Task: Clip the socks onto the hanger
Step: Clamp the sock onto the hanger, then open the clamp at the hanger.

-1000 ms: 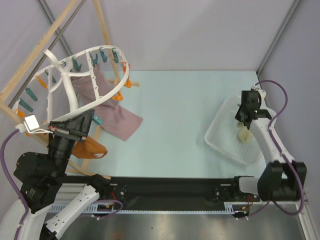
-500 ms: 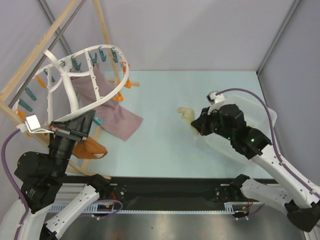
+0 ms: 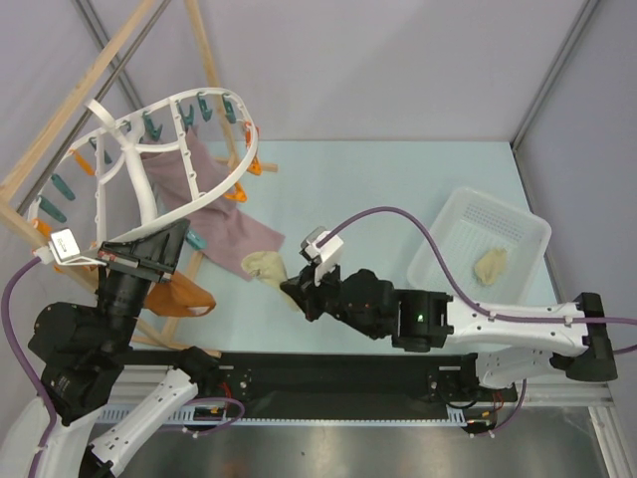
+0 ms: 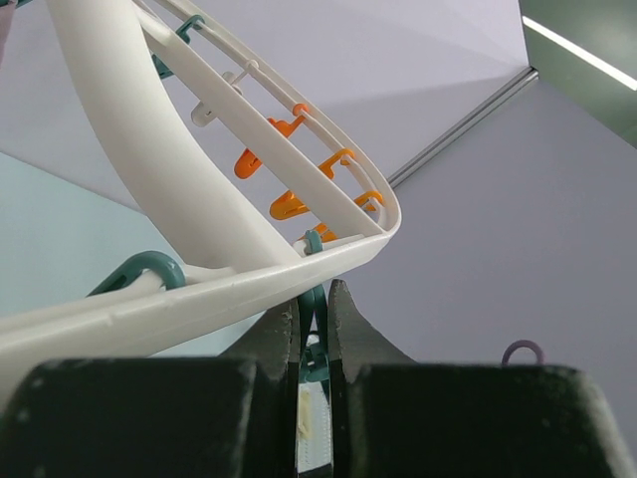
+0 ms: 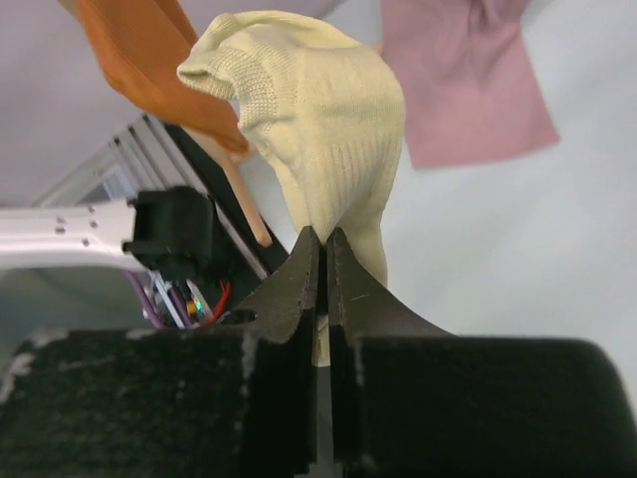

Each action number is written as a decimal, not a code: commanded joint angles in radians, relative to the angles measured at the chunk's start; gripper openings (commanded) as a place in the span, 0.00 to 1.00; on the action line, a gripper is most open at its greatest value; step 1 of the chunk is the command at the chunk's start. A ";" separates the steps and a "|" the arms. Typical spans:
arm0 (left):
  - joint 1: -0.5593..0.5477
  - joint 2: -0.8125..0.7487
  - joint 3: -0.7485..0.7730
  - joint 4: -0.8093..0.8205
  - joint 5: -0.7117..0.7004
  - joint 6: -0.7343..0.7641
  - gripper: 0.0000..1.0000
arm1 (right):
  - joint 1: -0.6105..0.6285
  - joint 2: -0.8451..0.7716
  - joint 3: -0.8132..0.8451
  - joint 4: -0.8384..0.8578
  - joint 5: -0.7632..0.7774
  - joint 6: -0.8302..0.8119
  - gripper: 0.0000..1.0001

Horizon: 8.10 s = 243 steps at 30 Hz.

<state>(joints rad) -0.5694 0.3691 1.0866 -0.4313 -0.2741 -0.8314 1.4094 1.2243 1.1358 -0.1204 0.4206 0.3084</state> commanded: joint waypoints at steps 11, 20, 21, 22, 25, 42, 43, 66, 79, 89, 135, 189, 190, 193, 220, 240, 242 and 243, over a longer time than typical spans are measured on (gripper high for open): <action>0.002 0.014 -0.014 0.011 0.067 -0.083 0.00 | 0.111 0.139 0.107 0.549 0.339 -0.166 0.00; 0.002 0.031 -0.025 -0.027 0.009 -0.198 0.00 | 0.128 0.198 0.134 0.627 0.353 -0.210 0.00; 0.003 0.031 -0.027 -0.027 0.004 -0.209 0.00 | 0.129 0.202 0.133 0.633 0.354 -0.212 0.00; 0.002 0.031 -0.028 -0.027 0.001 -0.216 0.00 | 0.131 0.204 0.130 0.640 0.357 -0.216 0.00; 0.002 0.044 -0.028 -0.041 -0.007 -0.244 0.00 | 0.129 0.213 0.134 0.650 0.354 -0.215 0.00; 0.003 0.053 -0.034 -0.058 -0.014 -0.290 0.00 | 0.128 0.276 0.177 0.656 0.342 -0.206 0.00; 0.003 0.051 -0.036 -0.057 -0.014 -0.290 0.00 | 0.129 0.277 0.179 0.654 0.342 -0.203 0.00; 0.002 0.054 -0.030 -0.076 -0.019 -0.287 0.00 | 0.132 0.319 0.219 0.631 0.268 -0.221 0.00; 0.002 0.051 -0.033 -0.078 -0.022 -0.293 0.00 | 0.163 0.327 0.213 0.617 0.195 -0.278 0.00; 0.002 0.056 -0.031 -0.078 -0.016 -0.284 0.00 | 0.184 0.304 0.182 0.653 0.224 -0.305 0.00; 0.002 0.019 -0.045 -0.058 -0.007 -0.253 0.29 | 0.168 0.337 0.254 0.622 0.133 -0.354 0.00; 0.002 -0.028 -0.025 -0.051 0.332 0.095 0.32 | -0.381 0.066 0.054 0.387 -0.818 -0.236 0.73; 0.002 -0.036 -0.031 -0.047 0.322 0.095 0.32 | -0.392 0.087 0.073 0.389 -0.880 -0.248 0.74; 0.003 -0.061 -0.040 -0.064 0.291 0.109 0.32 | -0.441 0.150 0.096 0.488 -0.994 -0.262 0.76; 0.002 -0.124 -0.045 -0.119 0.293 0.190 0.32 | -0.526 0.558 0.403 0.873 -1.243 -0.072 0.73; 0.003 -0.142 -0.039 -0.141 0.296 0.180 0.32 | -0.483 0.609 0.484 0.909 -1.244 0.017 0.52; 0.002 -0.141 -0.037 -0.139 0.297 0.179 0.32 | -0.481 0.613 0.495 0.901 -1.246 0.023 0.46; 0.002 -0.141 -0.031 -0.139 0.297 0.178 0.32 | -0.478 0.613 0.498 0.894 -1.247 0.027 0.46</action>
<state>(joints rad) -0.5671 0.2325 1.0424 -0.5724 0.0074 -0.6697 0.9237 1.8278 1.5833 0.7460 -0.8181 0.3088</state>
